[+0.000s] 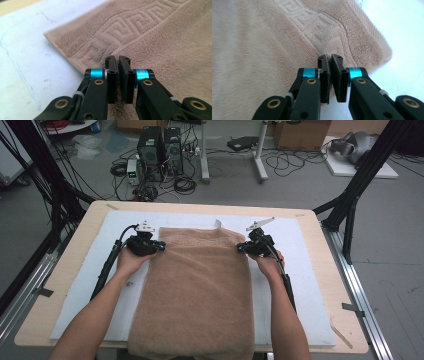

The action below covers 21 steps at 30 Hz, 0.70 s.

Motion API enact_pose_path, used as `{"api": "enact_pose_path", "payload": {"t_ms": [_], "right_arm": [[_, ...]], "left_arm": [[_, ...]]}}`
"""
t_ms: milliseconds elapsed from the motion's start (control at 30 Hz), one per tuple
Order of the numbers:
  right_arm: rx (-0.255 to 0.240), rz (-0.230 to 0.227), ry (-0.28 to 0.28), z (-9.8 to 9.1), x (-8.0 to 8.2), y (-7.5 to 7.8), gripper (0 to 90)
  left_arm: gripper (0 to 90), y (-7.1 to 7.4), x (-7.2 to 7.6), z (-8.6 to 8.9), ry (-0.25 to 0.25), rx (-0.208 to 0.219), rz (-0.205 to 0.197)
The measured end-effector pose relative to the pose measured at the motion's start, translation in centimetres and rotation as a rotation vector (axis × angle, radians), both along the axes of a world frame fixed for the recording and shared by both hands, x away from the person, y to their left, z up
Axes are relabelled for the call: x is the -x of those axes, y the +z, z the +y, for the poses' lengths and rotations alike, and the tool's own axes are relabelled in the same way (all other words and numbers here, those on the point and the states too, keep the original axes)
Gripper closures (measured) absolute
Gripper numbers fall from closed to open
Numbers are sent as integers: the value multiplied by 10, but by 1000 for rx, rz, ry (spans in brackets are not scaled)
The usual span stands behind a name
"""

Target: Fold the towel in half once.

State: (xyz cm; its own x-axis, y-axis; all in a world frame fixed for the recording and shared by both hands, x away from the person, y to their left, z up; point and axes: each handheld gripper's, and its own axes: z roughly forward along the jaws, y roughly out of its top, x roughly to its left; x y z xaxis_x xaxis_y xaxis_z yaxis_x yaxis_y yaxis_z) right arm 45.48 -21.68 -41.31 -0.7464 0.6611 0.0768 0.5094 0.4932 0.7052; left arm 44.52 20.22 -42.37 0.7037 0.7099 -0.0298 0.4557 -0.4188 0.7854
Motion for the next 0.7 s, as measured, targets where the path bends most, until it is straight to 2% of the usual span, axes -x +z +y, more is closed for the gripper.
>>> {"api": "enact_pose_path", "payload": {"t_ms": [200, 267, 400, 500, 600, 700], "right_arm": [[-67, -5, 49, -8, 18, 24, 853], [-76, 4, 76, -9, 29, 33, 851], [-94, 11, 128, -13, 53, 43, 851], [-95, 19, 151, -13, 72, 42, 851], [-94, 31, 184, -10, 92, 34, 851], [-86, 48, 217, -5, 110, 22, 851]], "left_arm": [[854, 23, 18, 8, -26, 45, -52], [854, 27, 27, 11, -41, 60, -66], [852, 32, 52, 16, -89, 65, -89], [852, 28, 75, 18, -123, 49, -104], [851, 18, 99, 21, -139, 23, -97], [848, 8, 121, 24, -149, 0, -109]]}}
